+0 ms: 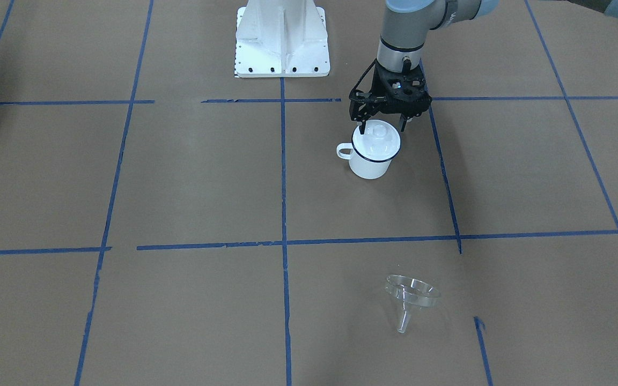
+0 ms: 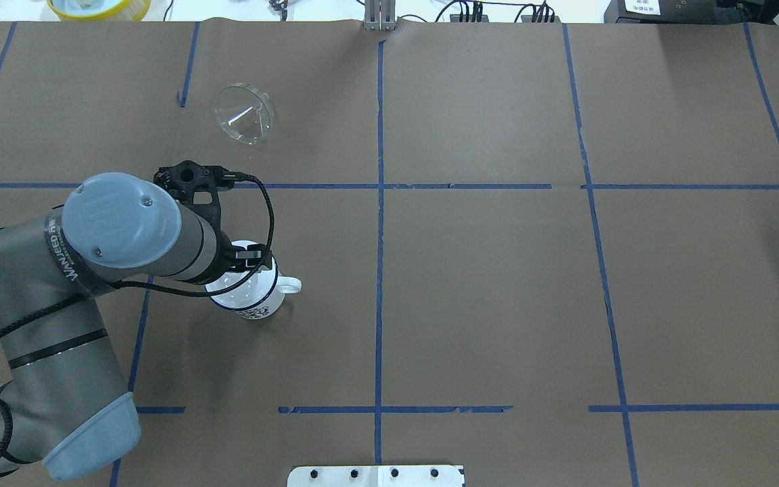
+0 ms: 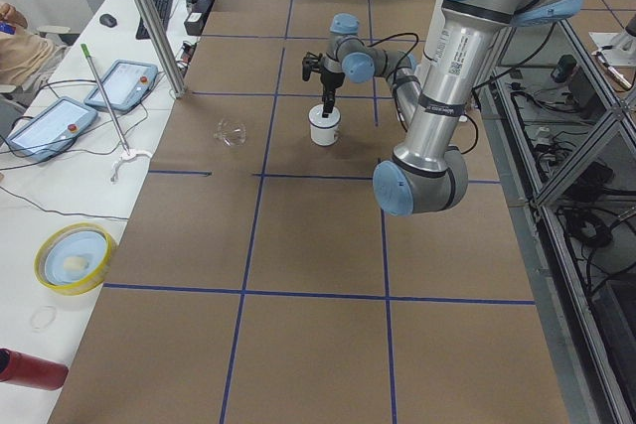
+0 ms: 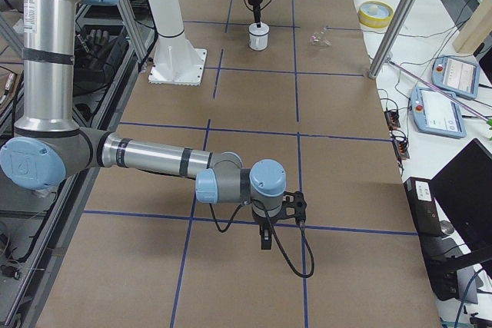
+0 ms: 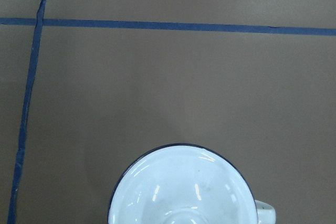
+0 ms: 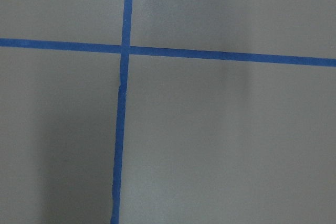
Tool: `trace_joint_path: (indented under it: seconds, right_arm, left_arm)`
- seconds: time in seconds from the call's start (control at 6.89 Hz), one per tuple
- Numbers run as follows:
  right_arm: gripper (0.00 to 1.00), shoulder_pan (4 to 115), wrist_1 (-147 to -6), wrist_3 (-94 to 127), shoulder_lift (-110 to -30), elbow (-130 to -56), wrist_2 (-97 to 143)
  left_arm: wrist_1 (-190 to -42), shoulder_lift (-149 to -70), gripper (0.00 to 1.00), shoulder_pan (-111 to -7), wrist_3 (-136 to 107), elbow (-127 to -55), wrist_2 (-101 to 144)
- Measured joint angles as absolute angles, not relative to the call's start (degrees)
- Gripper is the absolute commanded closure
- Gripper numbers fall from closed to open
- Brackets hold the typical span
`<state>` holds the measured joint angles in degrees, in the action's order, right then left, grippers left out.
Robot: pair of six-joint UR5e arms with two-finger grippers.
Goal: Place funnel on cup
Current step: 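Move the left gripper over the white lid on the enamel mug, then grasp the white lid with the left gripper and lift it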
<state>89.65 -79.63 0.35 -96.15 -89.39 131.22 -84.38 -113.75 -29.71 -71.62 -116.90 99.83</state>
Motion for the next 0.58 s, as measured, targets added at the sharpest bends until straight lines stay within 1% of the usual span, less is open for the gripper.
trace_joint_path:
  seconds: [0.15,0.58]
  right_arm:
    - [0.00,89.6,-79.6,0.4,-96.2,-89.4,131.2]
    - [0.00,89.6,-79.6,0.4,-96.2,-89.4,131.2]
  left_arm:
    - [-84.4,-113.8,1.00,-29.7,-71.6,-116.9,99.9]
    - [-84.1,-114.1,1.00,-30.3,-71.3,-117.8,100.0]
